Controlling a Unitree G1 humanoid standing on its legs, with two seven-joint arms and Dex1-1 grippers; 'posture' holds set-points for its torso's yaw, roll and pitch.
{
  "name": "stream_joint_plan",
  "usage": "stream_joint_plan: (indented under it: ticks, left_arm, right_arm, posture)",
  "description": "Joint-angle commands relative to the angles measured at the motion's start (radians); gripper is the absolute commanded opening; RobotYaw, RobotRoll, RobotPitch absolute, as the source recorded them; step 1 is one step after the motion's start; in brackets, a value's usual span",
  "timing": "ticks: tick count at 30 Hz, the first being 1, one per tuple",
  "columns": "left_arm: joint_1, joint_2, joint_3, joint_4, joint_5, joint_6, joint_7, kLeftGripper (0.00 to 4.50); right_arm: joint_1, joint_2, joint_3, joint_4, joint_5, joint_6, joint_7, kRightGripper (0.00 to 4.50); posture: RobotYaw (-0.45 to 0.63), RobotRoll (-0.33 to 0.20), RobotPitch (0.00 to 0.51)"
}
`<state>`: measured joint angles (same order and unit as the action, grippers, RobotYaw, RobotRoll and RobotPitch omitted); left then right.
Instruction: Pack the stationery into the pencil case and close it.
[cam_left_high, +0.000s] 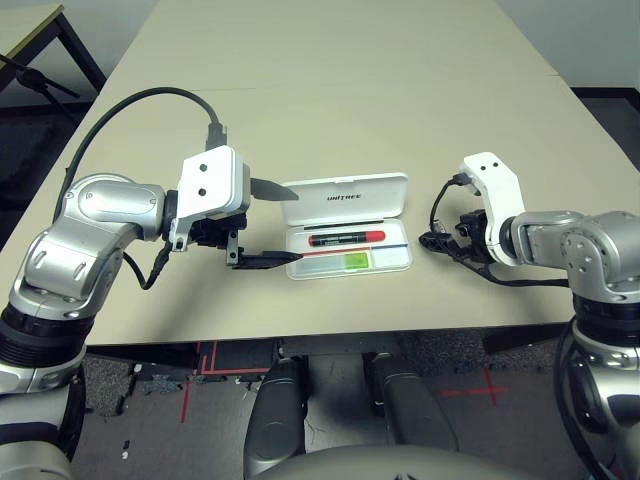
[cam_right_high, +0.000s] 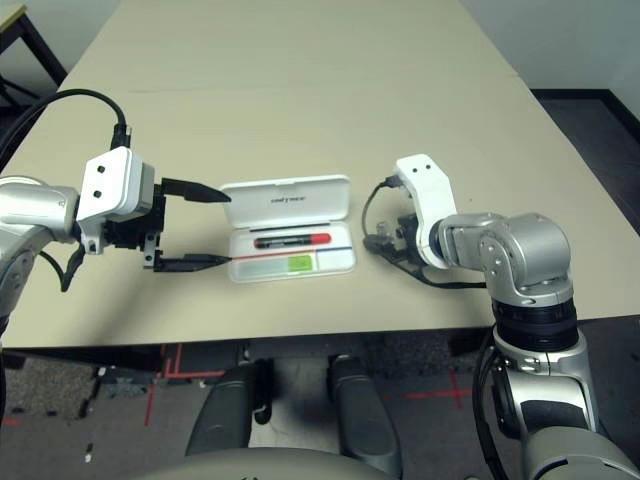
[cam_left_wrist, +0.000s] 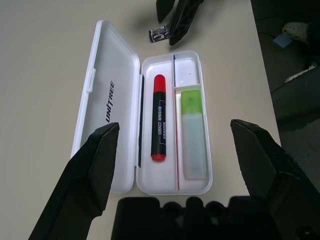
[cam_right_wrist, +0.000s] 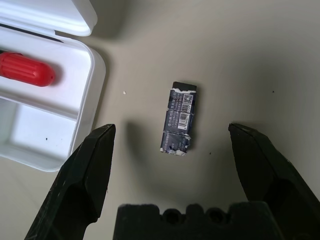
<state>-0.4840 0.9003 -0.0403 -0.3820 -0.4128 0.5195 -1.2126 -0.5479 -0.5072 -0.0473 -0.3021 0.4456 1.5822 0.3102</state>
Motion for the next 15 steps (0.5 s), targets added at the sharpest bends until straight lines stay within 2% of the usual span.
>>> stream_joint_plan:
  ticks: [1,15]
  left_arm:
    - [0.009,0.010,0.006,-0.028,-0.018,0.007,0.006,4.48]
    - [0.004,0.012,-0.003,-0.033,-0.025,0.011,0.014,4.48]
  right_arm:
    - [0.025,0.012,0.035,0.042,-0.029,-0.034,-0.016,4.50]
    - [0.040,0.027,0.096,0.117,-0.072,-0.156,-0.006,4.50]
  posture:
    - [-0.04,0.000,0.176]
    - [-0.04,0.000,0.175]
